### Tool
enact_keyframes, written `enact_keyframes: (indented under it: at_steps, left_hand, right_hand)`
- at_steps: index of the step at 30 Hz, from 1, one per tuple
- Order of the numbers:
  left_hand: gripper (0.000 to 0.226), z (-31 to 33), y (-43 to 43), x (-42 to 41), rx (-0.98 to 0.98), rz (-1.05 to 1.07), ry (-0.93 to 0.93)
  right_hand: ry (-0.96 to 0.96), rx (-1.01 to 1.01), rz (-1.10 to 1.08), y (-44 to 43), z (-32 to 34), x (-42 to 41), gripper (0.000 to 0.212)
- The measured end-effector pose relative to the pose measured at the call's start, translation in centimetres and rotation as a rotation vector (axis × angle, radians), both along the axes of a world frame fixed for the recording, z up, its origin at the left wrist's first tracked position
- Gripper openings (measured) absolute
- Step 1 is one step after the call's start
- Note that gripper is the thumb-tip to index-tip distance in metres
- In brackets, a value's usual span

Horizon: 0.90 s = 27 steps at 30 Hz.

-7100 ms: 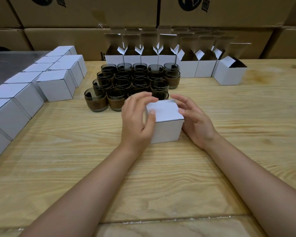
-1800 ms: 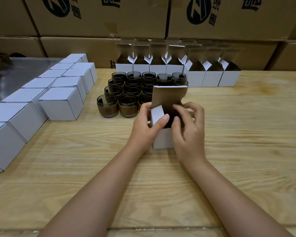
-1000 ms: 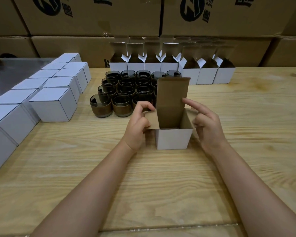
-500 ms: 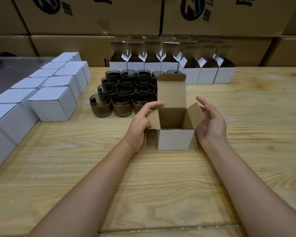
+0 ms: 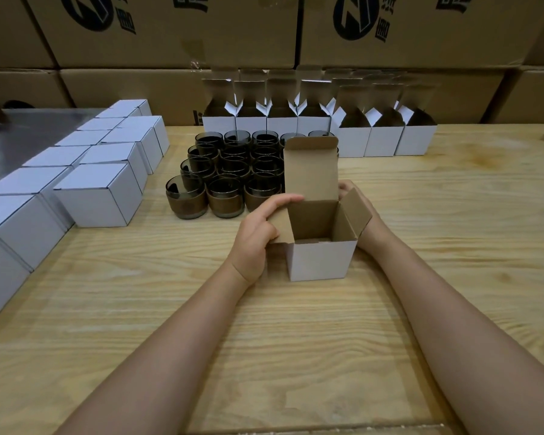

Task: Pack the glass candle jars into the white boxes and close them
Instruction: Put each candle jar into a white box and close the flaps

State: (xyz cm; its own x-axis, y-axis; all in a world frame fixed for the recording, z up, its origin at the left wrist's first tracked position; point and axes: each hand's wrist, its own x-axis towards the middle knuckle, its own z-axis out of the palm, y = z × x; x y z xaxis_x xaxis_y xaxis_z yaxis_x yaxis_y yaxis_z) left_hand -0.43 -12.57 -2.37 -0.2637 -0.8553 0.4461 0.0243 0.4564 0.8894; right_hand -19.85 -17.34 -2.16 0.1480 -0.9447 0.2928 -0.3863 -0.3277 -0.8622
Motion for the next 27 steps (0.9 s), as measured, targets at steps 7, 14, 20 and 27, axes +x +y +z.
enact_keyframes:
  at_steps: [7, 14, 20, 27]
  left_hand:
    - [0.043, 0.1, 0.4, 0.2, -0.018, 0.065, -0.016]
    - [0.047, -0.1, 0.2, 0.3, -0.04, 0.09, -0.04]
    - [0.042, -0.2, 0.0, 0.1, -0.082, 0.294, -0.081]
    - [0.067, 0.2, 0.7, -0.3, -0.154, 0.348, -0.297]
  right_hand:
    - [-0.073, 0.065, 0.035, 0.1, 0.3, 0.5, 0.021]
    - [0.057, -0.131, -0.057, 0.5, -0.3, -0.5, 0.019]
    - [-0.091, -0.116, -0.349, 0.2, -0.6, -2.5, 0.021]
    - [-0.279, -0.09, -0.45, 0.2, 0.1, -2.9, 0.023]
